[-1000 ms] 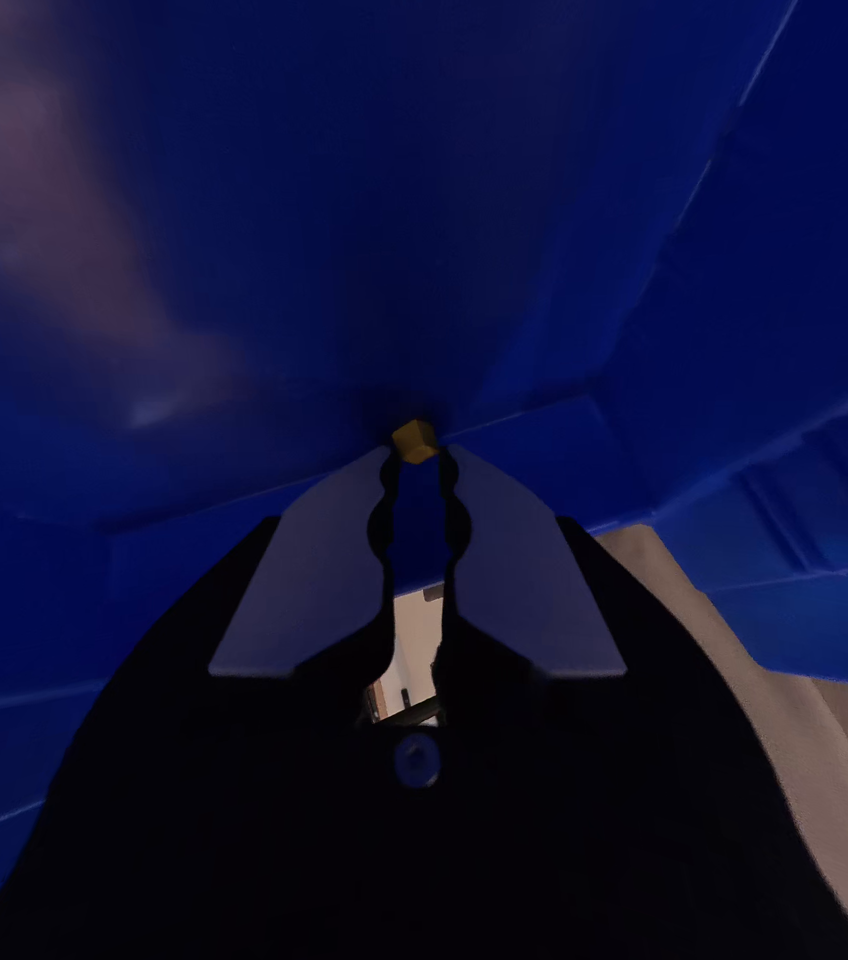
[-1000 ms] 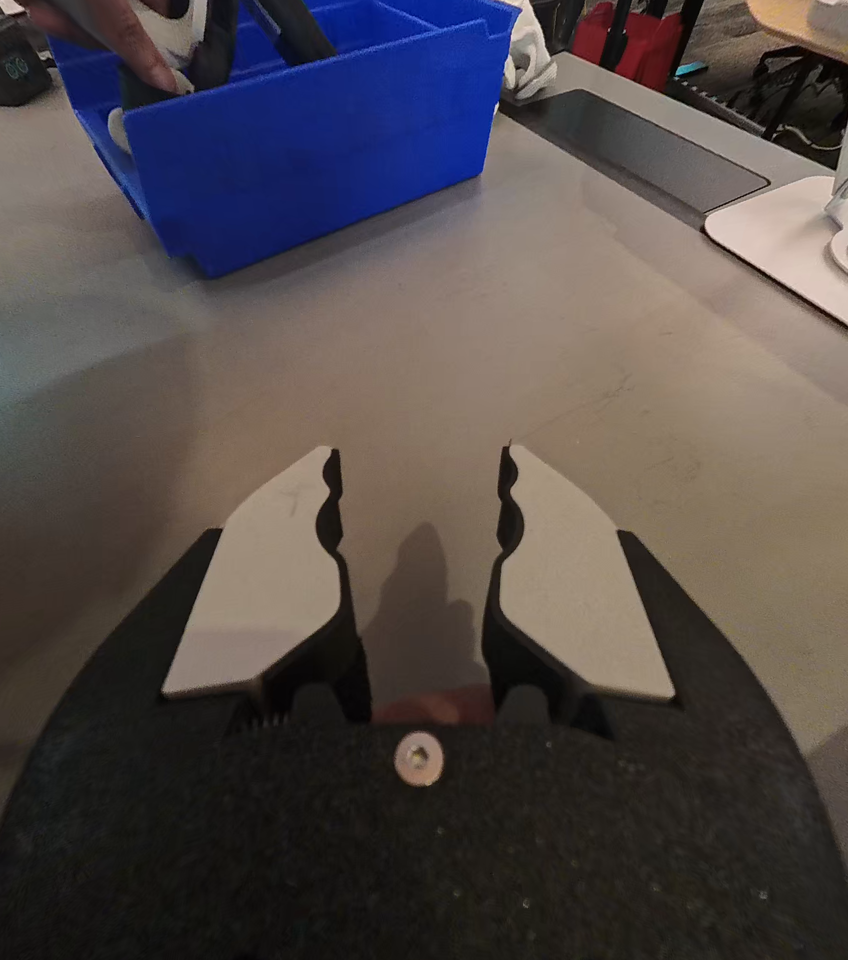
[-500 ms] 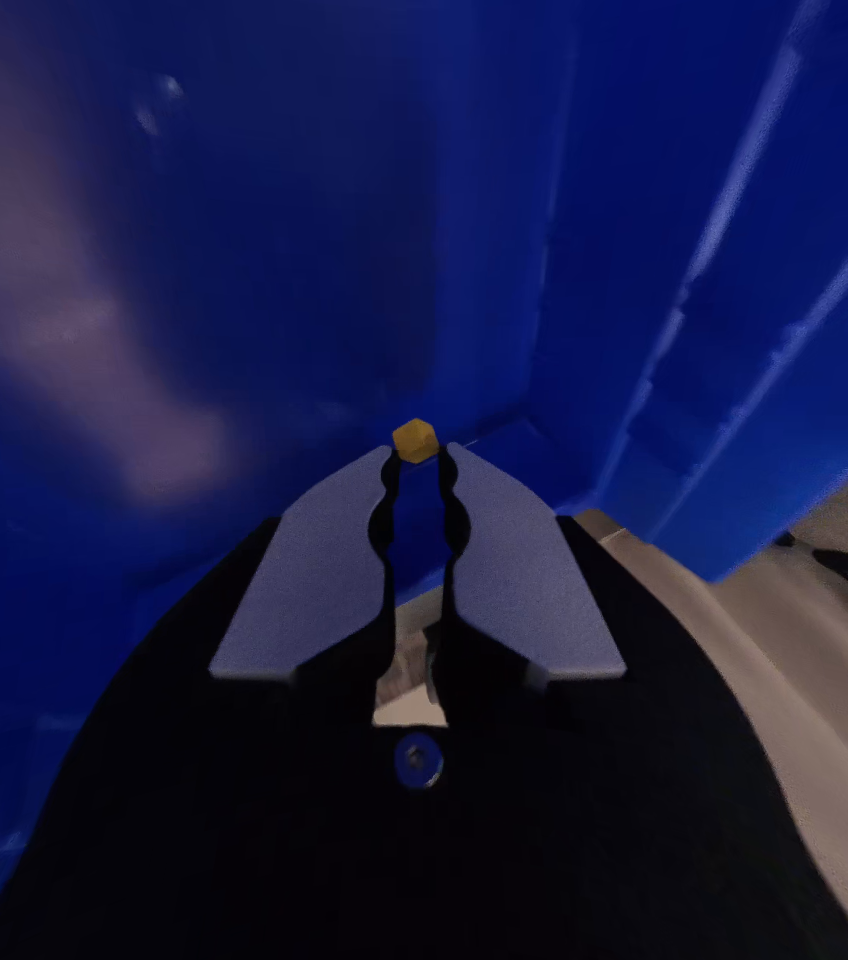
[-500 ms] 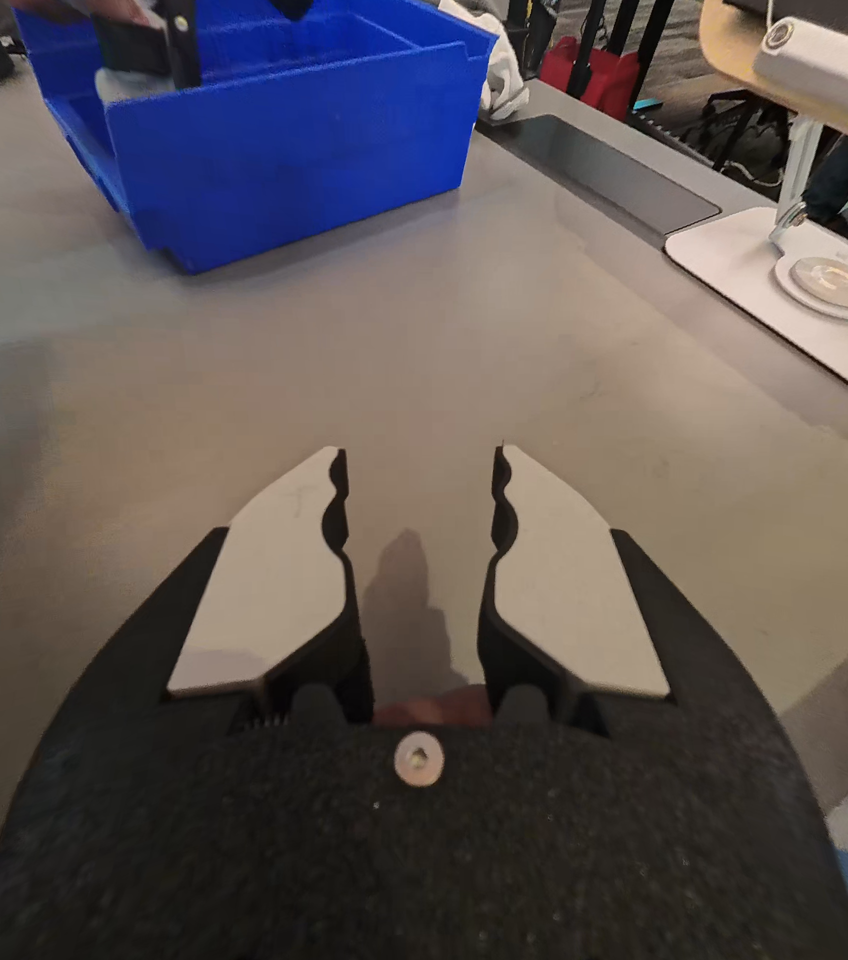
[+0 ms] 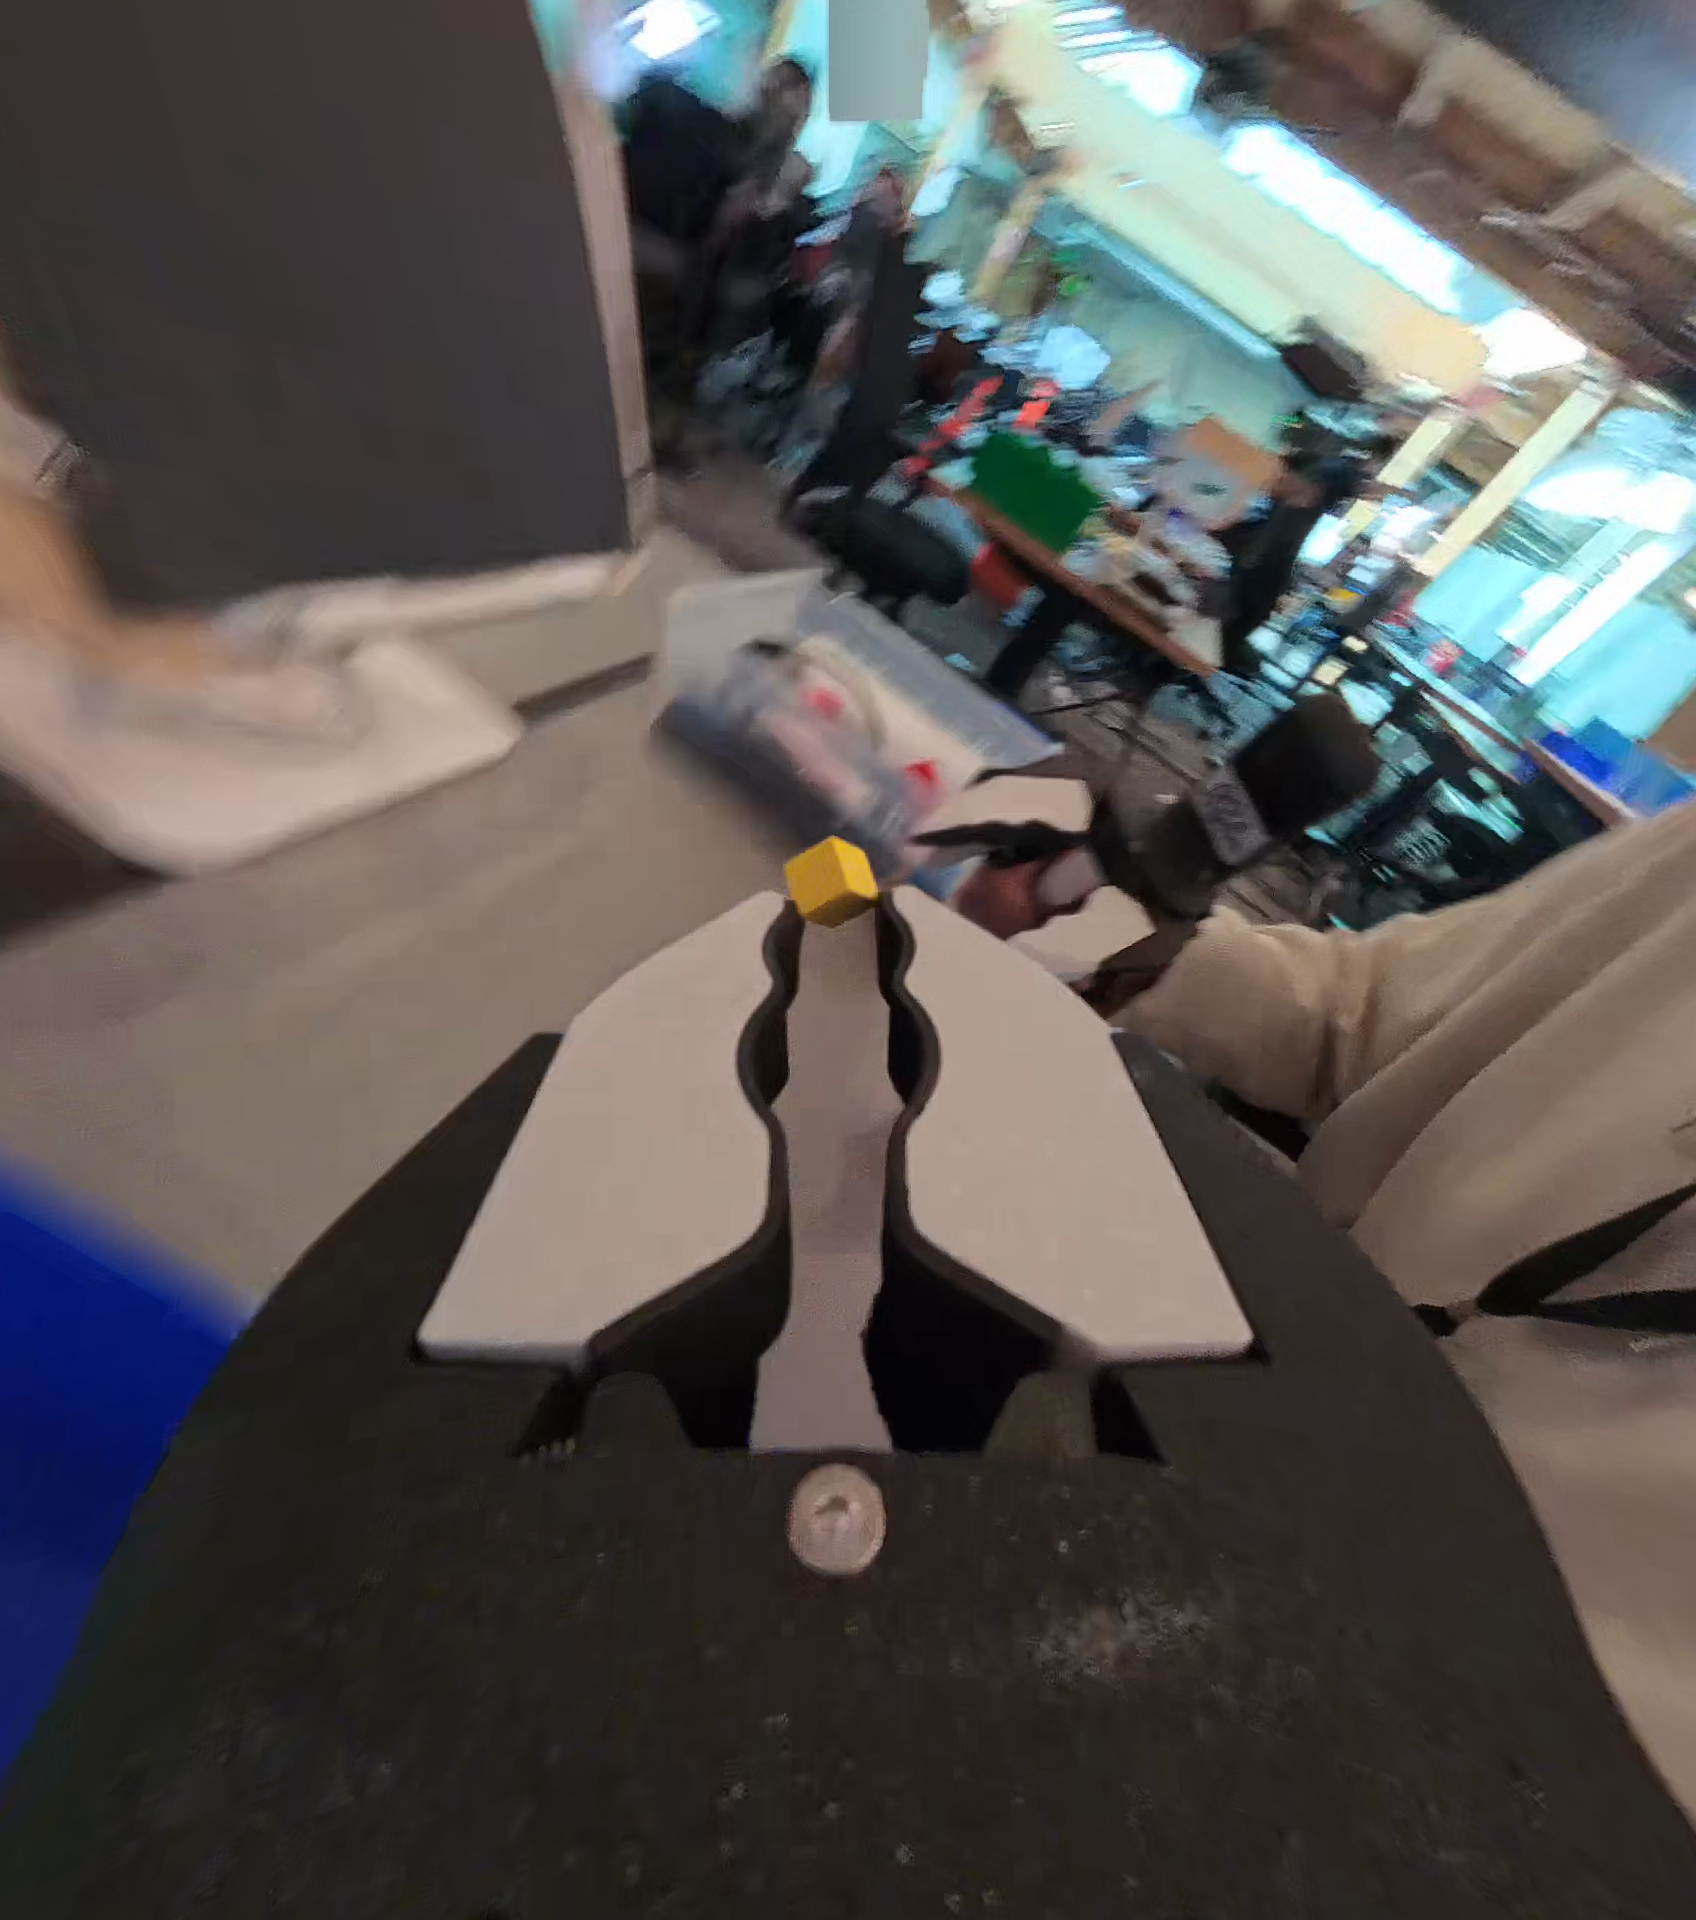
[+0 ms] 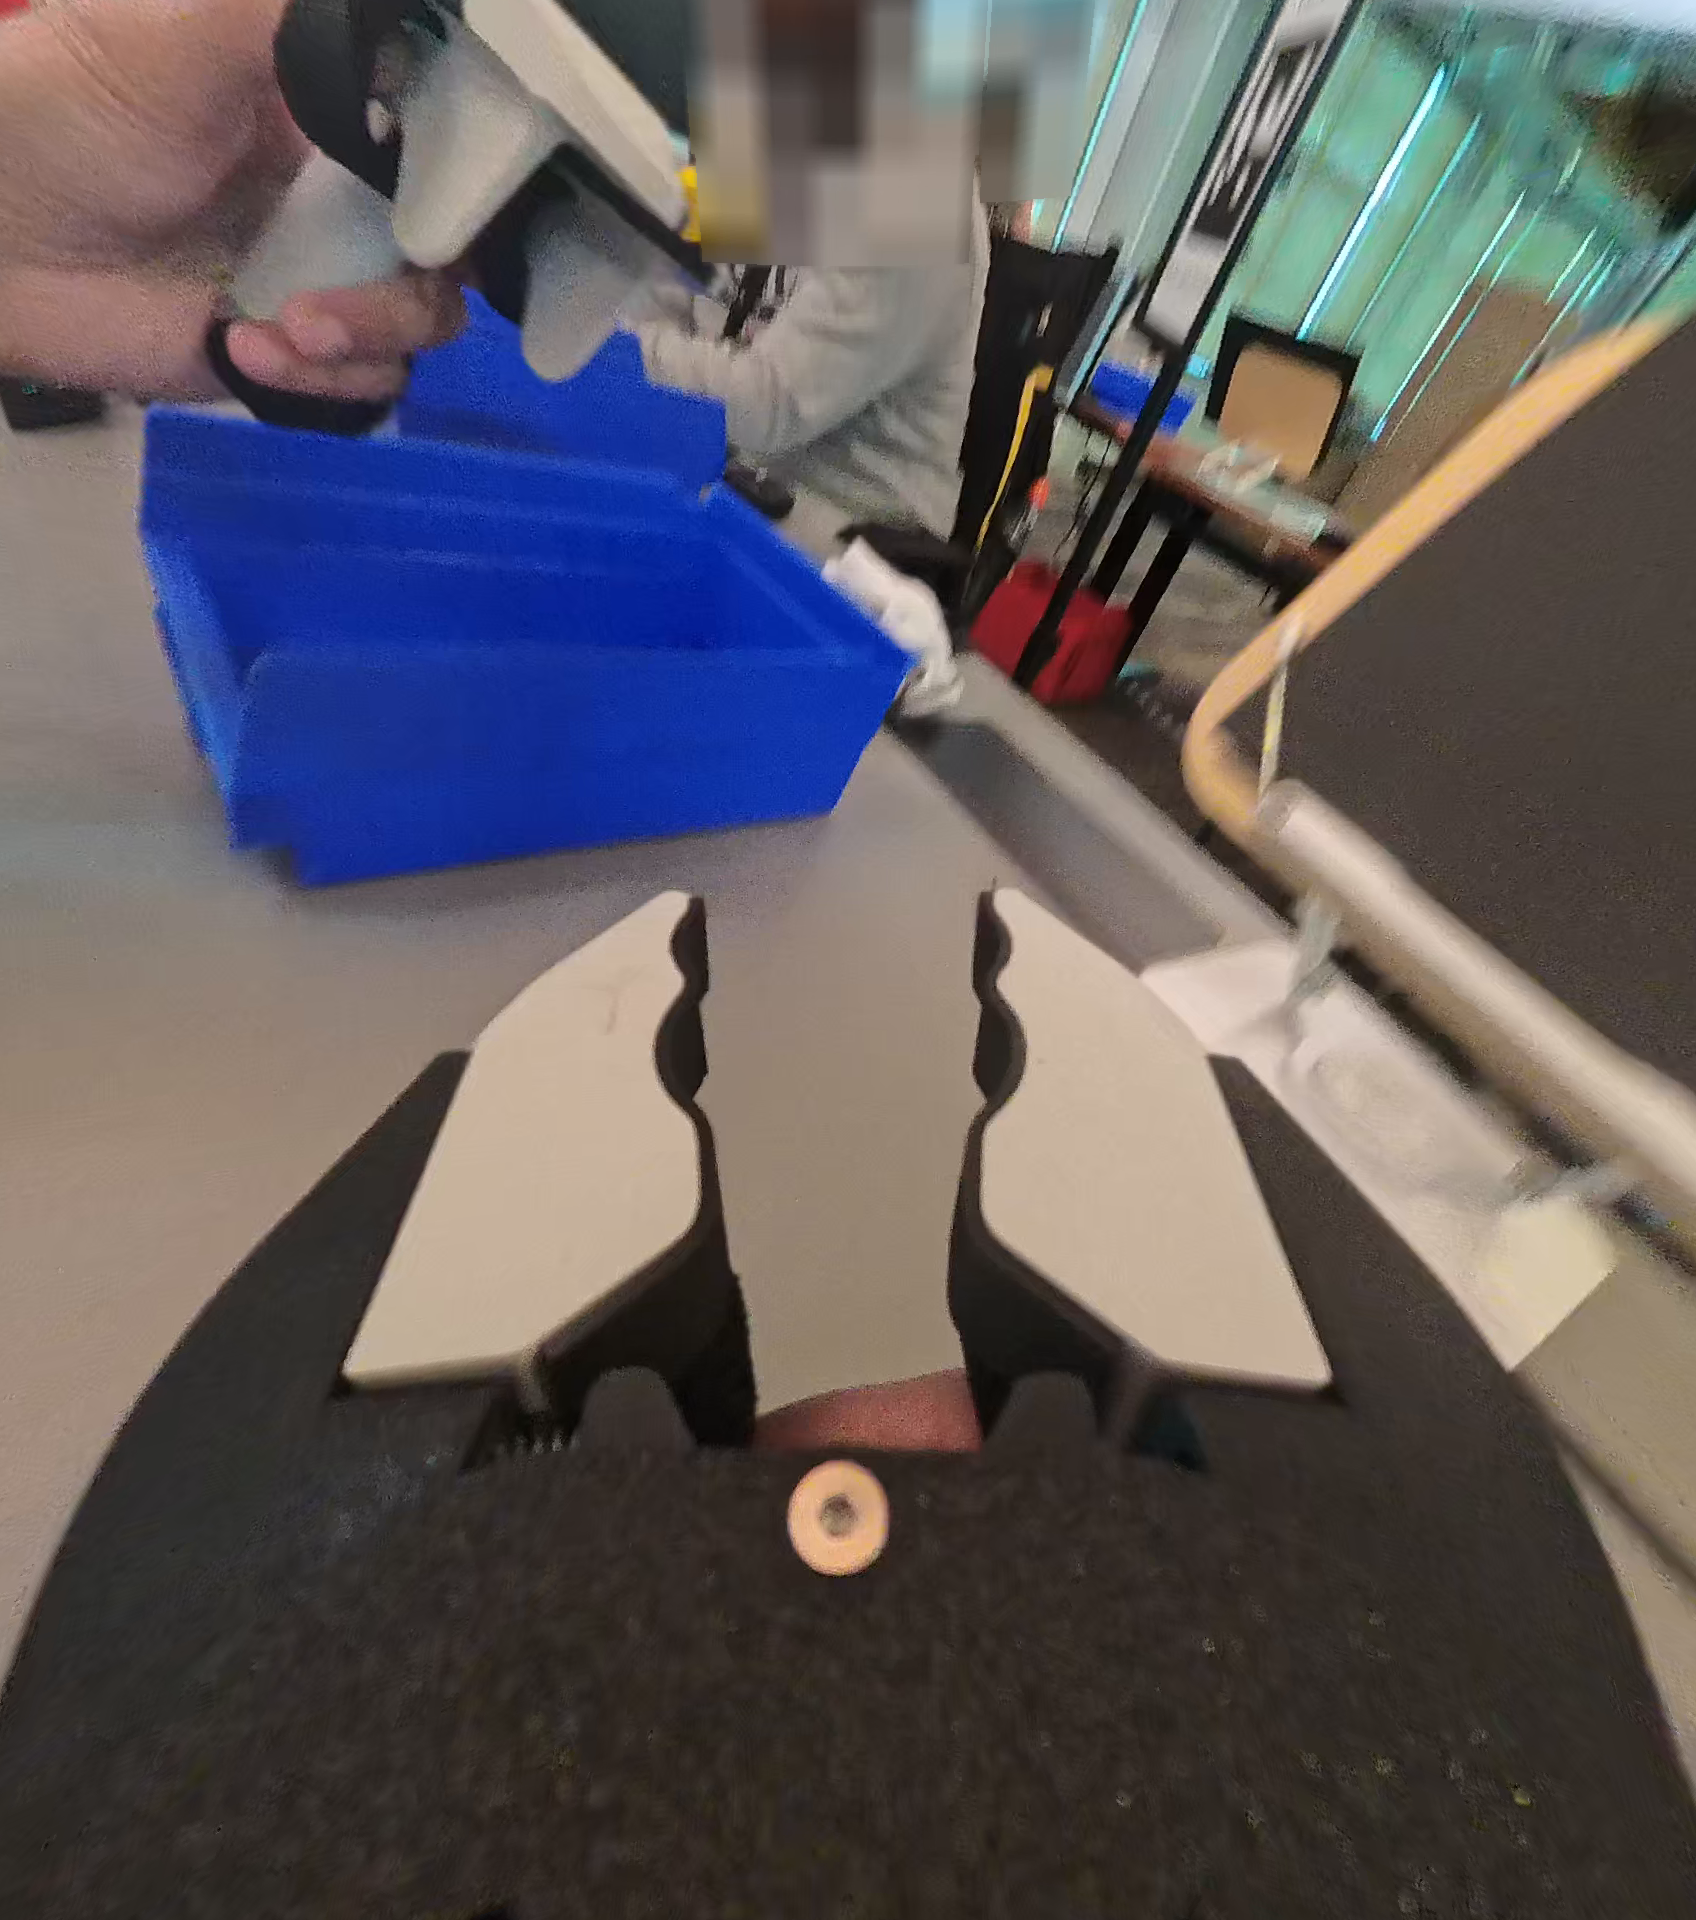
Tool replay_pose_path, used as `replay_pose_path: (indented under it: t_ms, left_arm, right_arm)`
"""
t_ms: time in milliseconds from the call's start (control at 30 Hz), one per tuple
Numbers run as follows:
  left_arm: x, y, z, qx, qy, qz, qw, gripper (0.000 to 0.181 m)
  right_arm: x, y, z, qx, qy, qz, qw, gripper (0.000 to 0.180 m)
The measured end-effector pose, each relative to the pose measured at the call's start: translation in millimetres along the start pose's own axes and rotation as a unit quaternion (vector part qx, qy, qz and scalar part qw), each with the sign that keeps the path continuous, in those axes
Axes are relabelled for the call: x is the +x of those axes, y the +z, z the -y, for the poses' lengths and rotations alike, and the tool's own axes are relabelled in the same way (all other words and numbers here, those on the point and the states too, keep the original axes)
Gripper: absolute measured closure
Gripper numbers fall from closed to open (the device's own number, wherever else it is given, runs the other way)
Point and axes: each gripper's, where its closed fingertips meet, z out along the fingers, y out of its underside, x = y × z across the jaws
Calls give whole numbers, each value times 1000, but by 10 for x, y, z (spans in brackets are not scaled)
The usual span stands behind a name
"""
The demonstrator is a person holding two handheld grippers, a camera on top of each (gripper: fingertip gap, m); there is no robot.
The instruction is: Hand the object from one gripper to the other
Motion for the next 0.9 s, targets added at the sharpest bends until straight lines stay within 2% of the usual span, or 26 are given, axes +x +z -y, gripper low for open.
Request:
replay_pose_path:
  t_ms: [67, 133, 200, 233, 333, 400, 467, 567, 667, 900]
  left_arm:
    - [359, 279, 314, -2, 78, -69, 995, 168]
    - [697, 493, 524, -15, 142, -131, 981, 167]
    - [963, 652, 722, -10, 151, -191, 970, 168]
    - [1035, 736, 803, -13, 142, -208, 968, 168]
    - [1083, 1004, 952, -22, 127, -207, 970, 168]
    - [1164, 1106, 951, -31, 128, -236, 963, 168]
    - [1247, 1171, 856, -48, 176, -261, 948, 168]
    - [1161, 1319, 692, -117, 228, -230, 939, 167]
    - [1193, 1382, 601, -148, 221, -257, 929, 167]
    - [1143, 1553, 467, -196, 180, -291, 919, 167]
  right_arm:
    - [211, 102, 380, 29, -35, -4, 999, 132]
    - [358, 79, 821, 76, -41, 28, 996, 131]
    - [494, -69, 1296, 142, -30, 71, 987, 128]
    - [530, -174, 1488, 169, -53, 90, 980, 133]
    - [731, -411, 1828, 212, -131, 66, 966, 141]
    - [794, -504, 1883, 214, -138, 85, 963, 139]
    - [859, -567, 1808, 204, -135, 102, 964, 139]
    - [829, -593, 1576, 166, -135, 162, 963, 144]
    - [736, -627, 1476, 156, -147, 210, 954, 149]
    - [715, -547, 1398, 125, -195, 203, 951, 157]
